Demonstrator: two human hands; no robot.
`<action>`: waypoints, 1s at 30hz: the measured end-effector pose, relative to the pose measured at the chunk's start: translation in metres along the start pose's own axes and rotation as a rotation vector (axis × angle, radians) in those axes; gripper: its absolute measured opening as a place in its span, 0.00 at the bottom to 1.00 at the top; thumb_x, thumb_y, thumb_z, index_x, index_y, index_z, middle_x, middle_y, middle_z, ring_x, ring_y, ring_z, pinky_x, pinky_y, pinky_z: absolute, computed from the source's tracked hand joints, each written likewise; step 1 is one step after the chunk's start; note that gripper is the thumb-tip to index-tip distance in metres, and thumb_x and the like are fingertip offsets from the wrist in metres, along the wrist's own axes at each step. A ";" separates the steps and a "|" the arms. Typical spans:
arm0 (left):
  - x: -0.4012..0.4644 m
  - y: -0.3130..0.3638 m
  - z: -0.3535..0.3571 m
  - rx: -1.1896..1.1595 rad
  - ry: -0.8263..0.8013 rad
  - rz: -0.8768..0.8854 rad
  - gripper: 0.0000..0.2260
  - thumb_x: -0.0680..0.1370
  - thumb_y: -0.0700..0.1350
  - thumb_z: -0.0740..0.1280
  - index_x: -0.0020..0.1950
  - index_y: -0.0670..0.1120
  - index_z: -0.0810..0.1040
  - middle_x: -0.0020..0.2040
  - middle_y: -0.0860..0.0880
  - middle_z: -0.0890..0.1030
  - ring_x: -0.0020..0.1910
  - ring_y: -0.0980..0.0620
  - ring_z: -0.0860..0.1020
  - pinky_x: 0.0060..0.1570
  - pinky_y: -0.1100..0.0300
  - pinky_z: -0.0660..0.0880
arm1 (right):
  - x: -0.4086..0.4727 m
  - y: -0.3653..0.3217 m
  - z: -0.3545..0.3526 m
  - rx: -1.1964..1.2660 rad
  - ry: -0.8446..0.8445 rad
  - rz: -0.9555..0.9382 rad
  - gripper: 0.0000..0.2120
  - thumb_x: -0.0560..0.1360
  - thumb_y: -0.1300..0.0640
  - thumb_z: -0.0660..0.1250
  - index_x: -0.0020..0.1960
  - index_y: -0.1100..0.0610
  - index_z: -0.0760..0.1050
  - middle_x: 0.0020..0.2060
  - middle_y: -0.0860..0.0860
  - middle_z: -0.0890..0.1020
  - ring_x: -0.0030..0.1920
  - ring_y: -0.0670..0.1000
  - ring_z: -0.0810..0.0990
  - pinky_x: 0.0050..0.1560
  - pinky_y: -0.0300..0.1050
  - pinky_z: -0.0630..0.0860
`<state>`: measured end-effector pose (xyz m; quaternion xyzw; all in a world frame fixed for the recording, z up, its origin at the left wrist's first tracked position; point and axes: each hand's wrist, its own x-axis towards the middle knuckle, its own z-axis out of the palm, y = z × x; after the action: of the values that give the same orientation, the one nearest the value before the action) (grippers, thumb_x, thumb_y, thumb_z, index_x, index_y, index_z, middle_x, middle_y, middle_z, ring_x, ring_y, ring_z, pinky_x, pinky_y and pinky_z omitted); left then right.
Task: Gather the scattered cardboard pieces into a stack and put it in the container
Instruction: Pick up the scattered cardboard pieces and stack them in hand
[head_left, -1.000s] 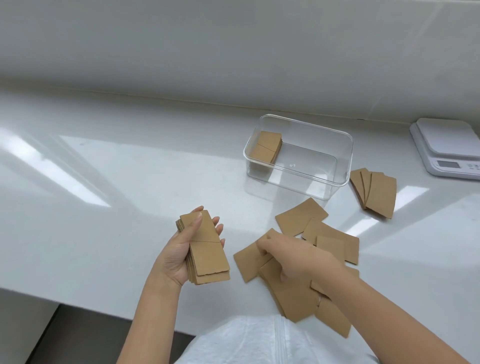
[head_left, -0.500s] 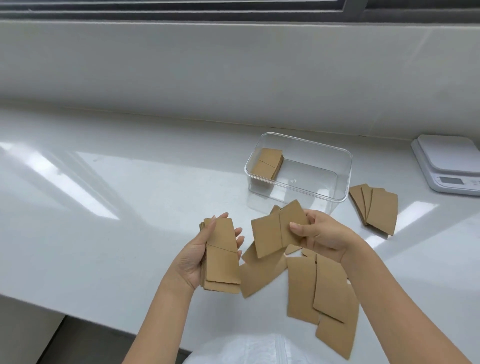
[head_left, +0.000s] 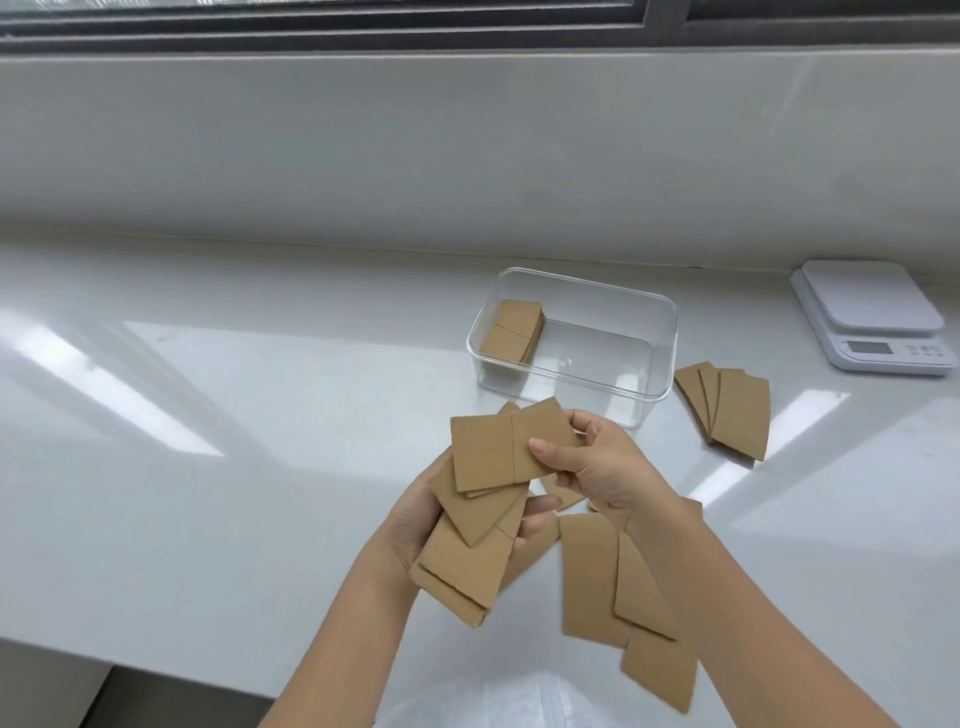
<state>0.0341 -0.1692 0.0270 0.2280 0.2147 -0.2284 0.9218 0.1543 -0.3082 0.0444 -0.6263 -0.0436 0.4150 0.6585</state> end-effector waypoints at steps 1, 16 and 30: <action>0.000 0.001 0.001 -0.001 -0.017 0.000 0.26 0.71 0.60 0.67 0.58 0.41 0.80 0.54 0.37 0.80 0.42 0.42 0.82 0.40 0.52 0.78 | -0.001 -0.002 0.001 -0.021 0.012 -0.026 0.12 0.68 0.66 0.73 0.47 0.54 0.77 0.38 0.51 0.80 0.34 0.45 0.78 0.33 0.37 0.72; -0.013 0.010 0.007 0.226 0.053 0.177 0.25 0.73 0.60 0.61 0.59 0.43 0.80 0.50 0.40 0.82 0.46 0.41 0.80 0.42 0.52 0.78 | -0.009 -0.022 0.023 -0.606 0.086 -0.291 0.16 0.61 0.60 0.79 0.45 0.51 0.78 0.38 0.47 0.80 0.38 0.44 0.77 0.42 0.39 0.74; -0.037 0.003 -0.037 0.020 0.080 0.376 0.34 0.63 0.55 0.77 0.66 0.48 0.74 0.49 0.43 0.82 0.45 0.43 0.81 0.43 0.49 0.79 | -0.003 0.035 0.008 -1.326 0.040 -0.017 0.33 0.65 0.36 0.69 0.62 0.54 0.68 0.56 0.50 0.76 0.56 0.51 0.75 0.54 0.48 0.74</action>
<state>-0.0051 -0.1354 0.0168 0.2822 0.2028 -0.0451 0.9366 0.1309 -0.3080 0.0176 -0.9062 -0.2825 0.2830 0.1375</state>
